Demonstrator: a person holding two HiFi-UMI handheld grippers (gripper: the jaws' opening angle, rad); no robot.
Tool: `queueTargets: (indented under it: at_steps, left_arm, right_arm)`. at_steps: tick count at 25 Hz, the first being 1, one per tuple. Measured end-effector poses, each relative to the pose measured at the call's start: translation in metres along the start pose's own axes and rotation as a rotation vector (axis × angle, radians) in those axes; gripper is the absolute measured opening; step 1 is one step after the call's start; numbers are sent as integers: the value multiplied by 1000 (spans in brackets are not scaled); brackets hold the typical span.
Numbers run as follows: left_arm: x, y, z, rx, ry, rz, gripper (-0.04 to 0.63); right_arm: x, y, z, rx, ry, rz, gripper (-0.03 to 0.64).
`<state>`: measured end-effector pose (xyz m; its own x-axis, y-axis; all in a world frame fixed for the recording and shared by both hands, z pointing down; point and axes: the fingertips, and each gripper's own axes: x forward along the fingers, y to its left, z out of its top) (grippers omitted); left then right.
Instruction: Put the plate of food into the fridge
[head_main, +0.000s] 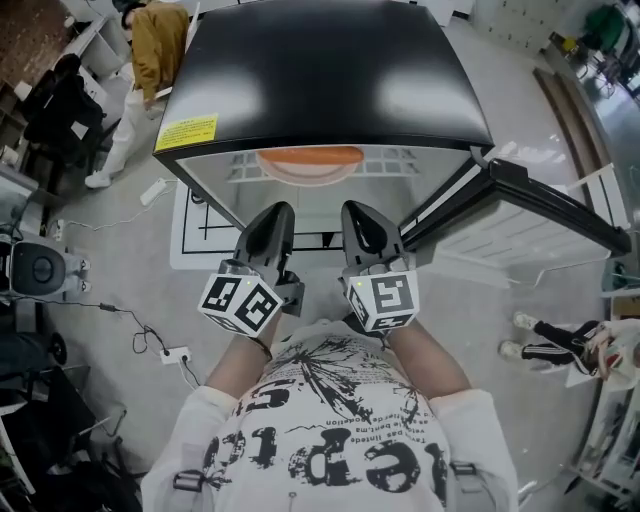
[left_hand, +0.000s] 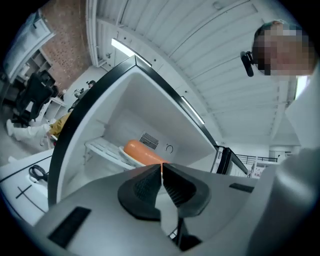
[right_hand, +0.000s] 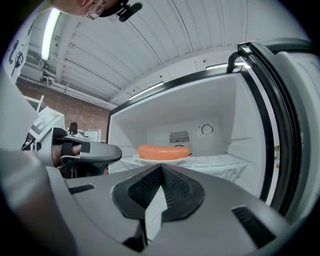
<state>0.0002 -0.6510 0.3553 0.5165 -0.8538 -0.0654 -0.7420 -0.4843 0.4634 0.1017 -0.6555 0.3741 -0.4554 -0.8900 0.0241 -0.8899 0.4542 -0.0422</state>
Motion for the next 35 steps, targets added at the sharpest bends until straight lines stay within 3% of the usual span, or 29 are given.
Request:
queueTargets:
  at_steps: [7,15,21,35]
  left_arm:
    - [-11,5,-17,136,70,-16,8]
    - [-23,-14,-11,341,27,-61,8]
    - [-30,1,-1,293,-16,6,8]
    - [-22,1,-7,184,16,-52,8]
  right_arm:
    - [-12,8,-6,-11,-10,-69,0]
    - [-20,22,-12,-29,0,-90,0]
    - [-19,28,-13,-37,14,-90,0]
    - [-18,26,-9,-42,31,-96,0]
